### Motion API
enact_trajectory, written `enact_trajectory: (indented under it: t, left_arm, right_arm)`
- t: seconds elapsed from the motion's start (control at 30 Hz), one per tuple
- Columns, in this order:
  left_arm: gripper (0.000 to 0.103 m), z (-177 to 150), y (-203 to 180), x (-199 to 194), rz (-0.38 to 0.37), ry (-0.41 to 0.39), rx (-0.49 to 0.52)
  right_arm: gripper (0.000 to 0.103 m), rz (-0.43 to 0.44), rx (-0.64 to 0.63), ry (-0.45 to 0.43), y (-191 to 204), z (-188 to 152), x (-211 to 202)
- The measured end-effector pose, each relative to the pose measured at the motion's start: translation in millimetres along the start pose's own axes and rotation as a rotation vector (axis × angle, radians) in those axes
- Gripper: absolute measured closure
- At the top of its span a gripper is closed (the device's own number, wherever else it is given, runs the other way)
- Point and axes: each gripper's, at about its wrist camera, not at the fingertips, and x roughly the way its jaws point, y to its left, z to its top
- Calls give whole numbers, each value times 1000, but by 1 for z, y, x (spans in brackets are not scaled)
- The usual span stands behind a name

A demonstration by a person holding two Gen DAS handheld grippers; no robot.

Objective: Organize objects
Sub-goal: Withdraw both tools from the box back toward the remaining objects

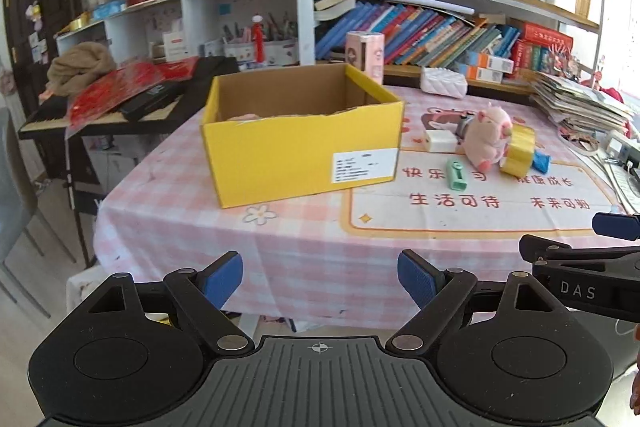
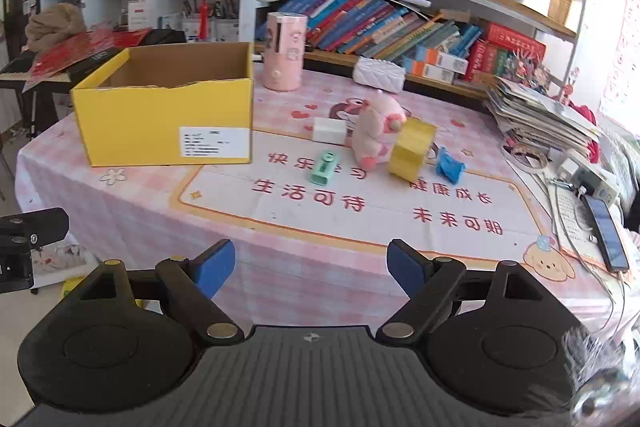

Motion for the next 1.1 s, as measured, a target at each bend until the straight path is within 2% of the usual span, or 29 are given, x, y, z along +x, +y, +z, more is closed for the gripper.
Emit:
enact_trajectory:
  t: [0.73,1.1]
  left_arm:
    - [16,45,-98,74,-145,62,60]
    - [17,64,-131,112,-129,105,36]
  right_arm:
    - [21,-105,63,74,-104,24,56]
    - [24,-81,52,102,-142,44,96]
